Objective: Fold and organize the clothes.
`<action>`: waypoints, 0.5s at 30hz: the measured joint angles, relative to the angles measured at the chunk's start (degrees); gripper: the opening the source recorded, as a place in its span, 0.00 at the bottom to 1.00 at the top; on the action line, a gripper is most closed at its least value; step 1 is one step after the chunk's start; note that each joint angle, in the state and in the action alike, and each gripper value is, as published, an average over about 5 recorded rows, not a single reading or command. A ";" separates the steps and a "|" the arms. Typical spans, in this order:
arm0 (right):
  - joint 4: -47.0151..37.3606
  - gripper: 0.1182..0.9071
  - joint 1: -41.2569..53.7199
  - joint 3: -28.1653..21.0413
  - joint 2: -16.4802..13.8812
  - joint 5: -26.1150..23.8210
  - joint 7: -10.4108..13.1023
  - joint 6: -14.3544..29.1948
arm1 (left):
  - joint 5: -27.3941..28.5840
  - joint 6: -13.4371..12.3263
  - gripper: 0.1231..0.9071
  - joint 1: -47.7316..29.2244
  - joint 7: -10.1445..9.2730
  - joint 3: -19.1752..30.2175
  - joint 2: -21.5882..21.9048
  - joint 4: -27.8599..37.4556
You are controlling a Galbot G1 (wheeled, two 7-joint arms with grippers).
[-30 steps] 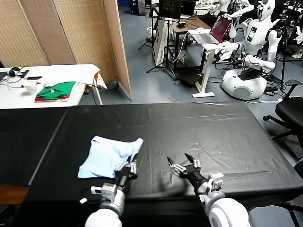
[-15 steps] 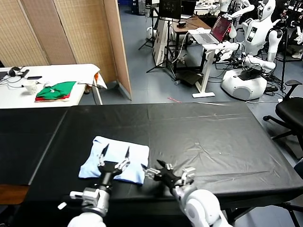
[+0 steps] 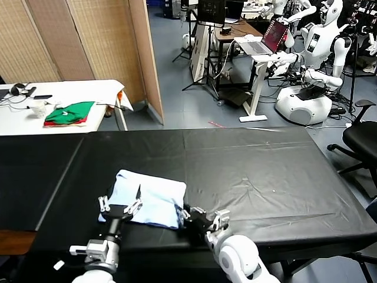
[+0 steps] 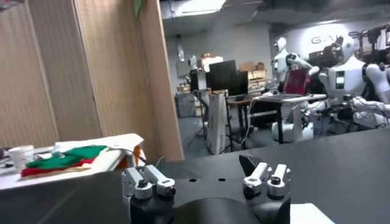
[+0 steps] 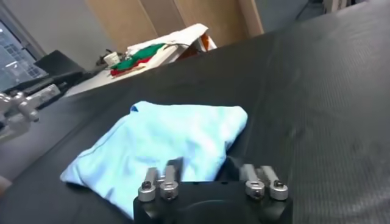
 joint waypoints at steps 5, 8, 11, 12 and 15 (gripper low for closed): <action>2.54 0.05 -0.48 2.88 -1.44 -0.65 -0.75 -2.82 | -0.46 0.16 1.00 -0.15 0.00 -0.17 -0.30 0.68; 3.39 0.05 0.21 5.00 -3.20 -1.01 -1.98 -5.04 | -0.84 0.31 1.00 -0.25 0.01 -0.01 -0.16 1.10; 3.38 0.04 1.44 6.48 -5.64 -1.18 -2.85 -6.71 | -1.35 0.46 1.00 -0.11 0.00 0.05 -0.15 1.42; 3.28 0.04 1.90 6.80 -6.48 -1.37 -3.02 -7.08 | -1.53 0.50 1.00 -0.02 -0.02 0.05 -0.20 1.50; 3.20 0.04 2.74 7.57 -8.45 -2.56 -3.39 -7.58 | -2.34 1.24 1.00 0.40 -0.15 -0.05 -0.37 1.58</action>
